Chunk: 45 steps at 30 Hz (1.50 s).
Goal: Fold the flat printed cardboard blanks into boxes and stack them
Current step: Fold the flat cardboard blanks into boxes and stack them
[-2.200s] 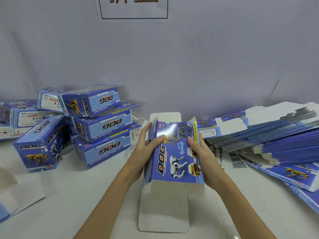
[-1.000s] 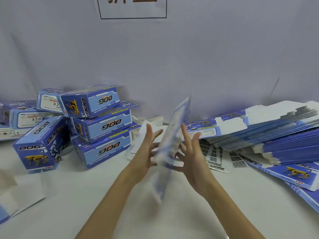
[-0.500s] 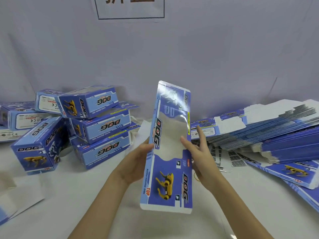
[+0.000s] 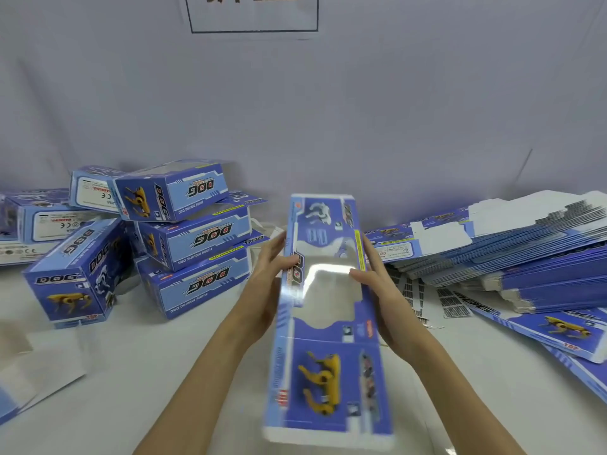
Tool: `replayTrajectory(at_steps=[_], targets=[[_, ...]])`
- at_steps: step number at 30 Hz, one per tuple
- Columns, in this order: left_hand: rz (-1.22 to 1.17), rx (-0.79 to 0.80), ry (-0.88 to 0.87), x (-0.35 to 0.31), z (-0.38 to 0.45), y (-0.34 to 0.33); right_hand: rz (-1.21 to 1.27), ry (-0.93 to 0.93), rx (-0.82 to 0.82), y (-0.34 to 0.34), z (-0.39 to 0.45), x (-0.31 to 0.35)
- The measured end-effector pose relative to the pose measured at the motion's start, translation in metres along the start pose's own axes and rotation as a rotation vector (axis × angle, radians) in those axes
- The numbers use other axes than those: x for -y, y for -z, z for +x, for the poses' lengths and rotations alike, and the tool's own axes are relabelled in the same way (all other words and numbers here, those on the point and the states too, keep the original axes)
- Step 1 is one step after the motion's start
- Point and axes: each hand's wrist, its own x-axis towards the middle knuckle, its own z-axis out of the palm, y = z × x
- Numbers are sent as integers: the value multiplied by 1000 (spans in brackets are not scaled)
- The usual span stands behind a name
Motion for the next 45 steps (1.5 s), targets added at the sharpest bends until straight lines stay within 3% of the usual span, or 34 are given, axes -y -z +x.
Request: replayTrajectory(at_steps=[5, 7, 11, 17, 20, 25, 34, 39, 45], targets=[[170, -10, 5, -27, -9, -33, -64, 146, -133, -4, 4, -8], [235, -85, -28, -37, -15, -46, -46, 124, -161, -2, 3, -11], [251, -43, -23, -34, -13, -47, -43, 113, -145, -2, 2, -14], [292, -75, 51, -28, -11, -30, -59, 123, -256, -12, -1, -16], [287, -137, 94, -30, -7, -35, -50, 113, -236, -11, -1, -14], [292, -133, 8, -28, -7, -36, -74, 131, -209, -14, -3, -8], [270, -70, 62, -32, -8, -41, -120, 135, -230, -7, -4, -6], [402, -11, 10, -27, -9, -31, -86, 190, -221, -15, -7, -2], [290, -18, -14, -6, -4, -8, -75, 140, -165, -16, -6, -5]])
